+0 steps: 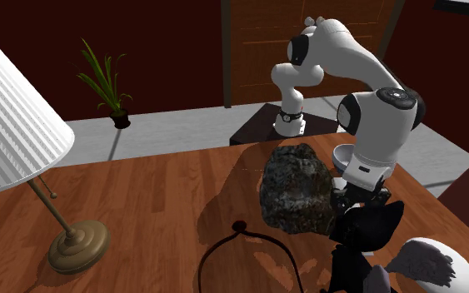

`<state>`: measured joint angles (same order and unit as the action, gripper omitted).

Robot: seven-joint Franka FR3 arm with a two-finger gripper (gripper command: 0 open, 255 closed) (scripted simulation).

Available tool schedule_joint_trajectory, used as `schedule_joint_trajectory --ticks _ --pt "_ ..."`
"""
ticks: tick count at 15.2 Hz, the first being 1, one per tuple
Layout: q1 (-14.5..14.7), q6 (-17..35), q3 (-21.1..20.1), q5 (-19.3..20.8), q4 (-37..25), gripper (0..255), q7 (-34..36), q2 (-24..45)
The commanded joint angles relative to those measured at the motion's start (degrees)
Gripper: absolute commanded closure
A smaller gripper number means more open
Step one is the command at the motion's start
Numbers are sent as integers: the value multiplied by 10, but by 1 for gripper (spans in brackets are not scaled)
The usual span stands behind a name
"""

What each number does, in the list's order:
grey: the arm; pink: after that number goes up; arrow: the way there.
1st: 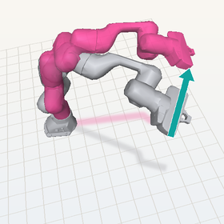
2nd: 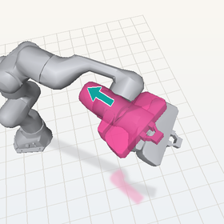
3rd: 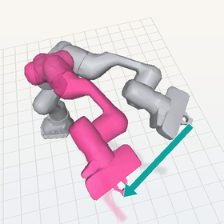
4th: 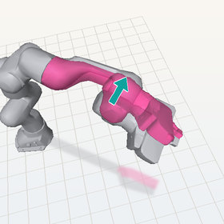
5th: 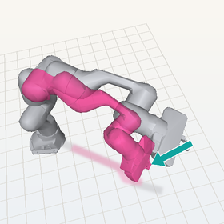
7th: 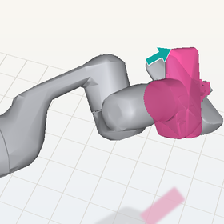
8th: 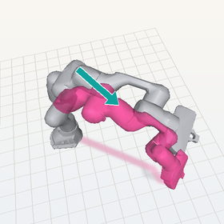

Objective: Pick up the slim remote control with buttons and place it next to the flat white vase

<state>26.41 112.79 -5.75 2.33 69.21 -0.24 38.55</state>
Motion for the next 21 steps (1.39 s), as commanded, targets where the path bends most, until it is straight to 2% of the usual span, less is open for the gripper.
schedule_joint_trajectory --ticks 1,6,14,15,18,19,21 --pt "-2 -29 3 1 22 255 0 1" --pt "-2 6 4 2 46 255 0 13" --pt "-1 6 5 1 46 255 0 13" --pt "-2 13 5 0 65 0 0 0" --pt "-2 -3 6 0 23 0 -3 26" --pt "-4 4 5 0 45 0 -4 11" --pt "-1 -10 5 0 36 0 -1 7"
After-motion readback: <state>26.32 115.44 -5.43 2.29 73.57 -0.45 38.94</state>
